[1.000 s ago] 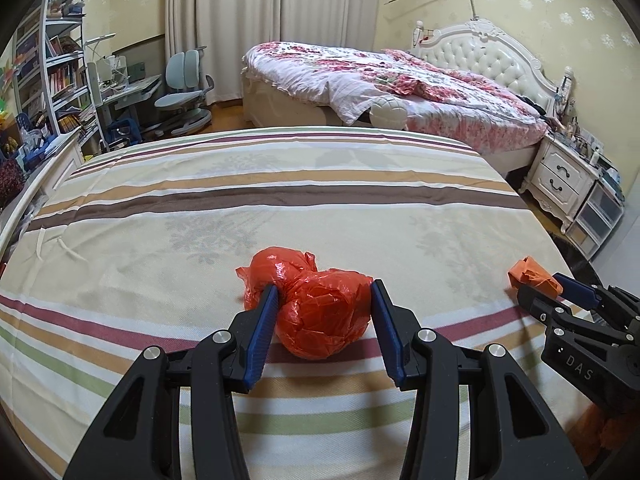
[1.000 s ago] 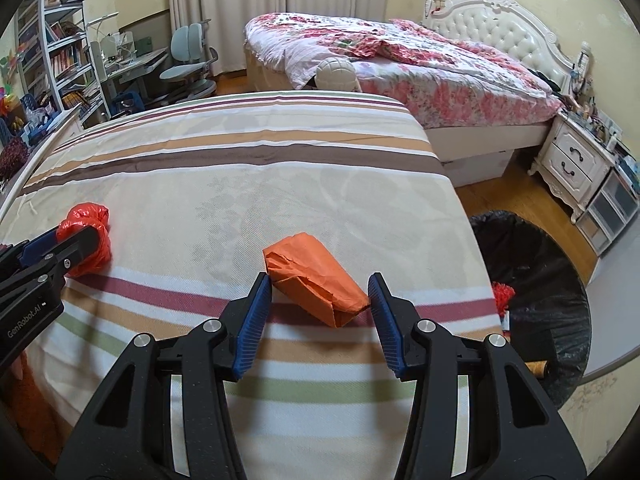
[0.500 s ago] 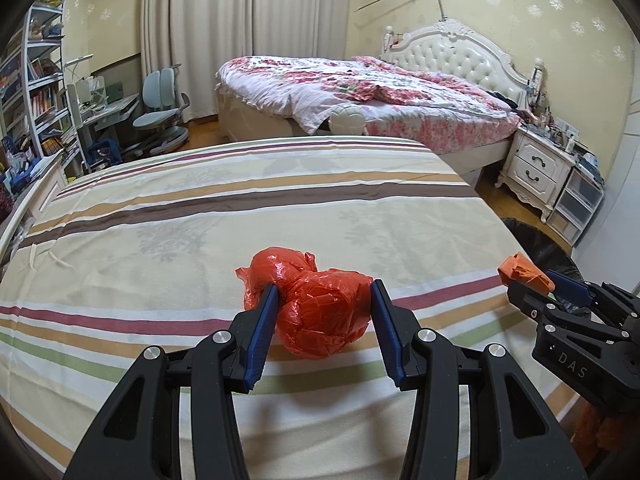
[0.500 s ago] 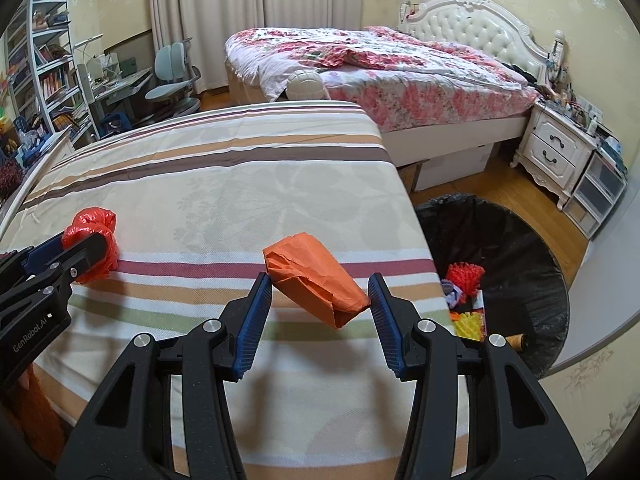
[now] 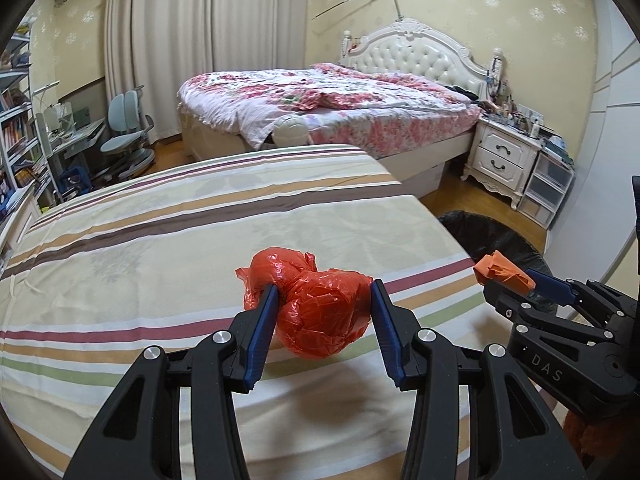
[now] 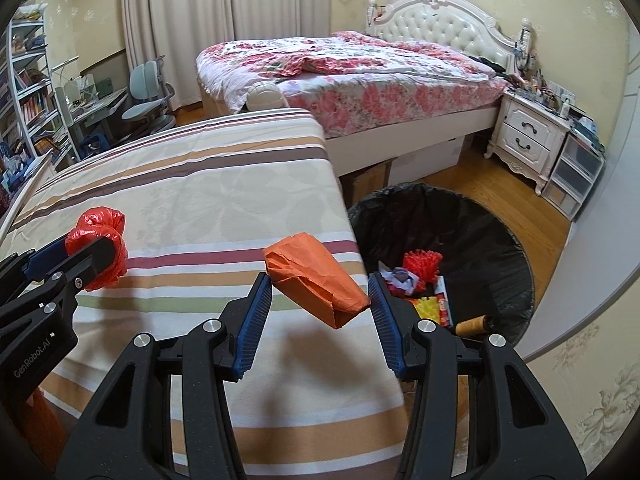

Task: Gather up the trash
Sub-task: 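Carry the orange-red bag and orange paper over the black bin with both tools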

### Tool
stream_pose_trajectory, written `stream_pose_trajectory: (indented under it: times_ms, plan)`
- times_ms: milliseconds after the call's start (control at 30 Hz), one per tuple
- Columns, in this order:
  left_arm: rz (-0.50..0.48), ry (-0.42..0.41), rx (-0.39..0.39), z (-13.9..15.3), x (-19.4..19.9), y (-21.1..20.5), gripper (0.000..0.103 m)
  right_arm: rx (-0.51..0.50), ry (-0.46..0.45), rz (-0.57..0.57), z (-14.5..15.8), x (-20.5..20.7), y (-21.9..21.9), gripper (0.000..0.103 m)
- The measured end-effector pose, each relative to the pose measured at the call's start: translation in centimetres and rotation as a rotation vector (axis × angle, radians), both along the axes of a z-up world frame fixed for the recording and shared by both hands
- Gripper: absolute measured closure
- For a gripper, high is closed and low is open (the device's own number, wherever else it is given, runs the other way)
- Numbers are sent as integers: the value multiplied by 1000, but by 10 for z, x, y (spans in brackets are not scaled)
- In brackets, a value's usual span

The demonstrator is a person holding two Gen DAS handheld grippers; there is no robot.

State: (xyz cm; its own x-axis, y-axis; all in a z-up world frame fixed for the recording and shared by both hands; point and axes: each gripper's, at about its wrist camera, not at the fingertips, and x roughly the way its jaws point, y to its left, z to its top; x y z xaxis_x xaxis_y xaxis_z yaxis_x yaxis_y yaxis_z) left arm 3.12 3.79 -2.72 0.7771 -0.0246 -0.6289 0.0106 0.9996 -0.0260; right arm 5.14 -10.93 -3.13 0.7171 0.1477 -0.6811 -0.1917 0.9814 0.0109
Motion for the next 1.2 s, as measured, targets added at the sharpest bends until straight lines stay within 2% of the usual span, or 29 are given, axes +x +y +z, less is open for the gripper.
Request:
stream_pose_trajectory:
  times_ms: [633,1200]
  plan:
    - [-176,-46,16,5,30,-87,56,-21,-44,-186,6,18,-76,54]
    - [-243,-45,34,-1,80,-136,56,-21,-47,-283,3,60,-121,54]
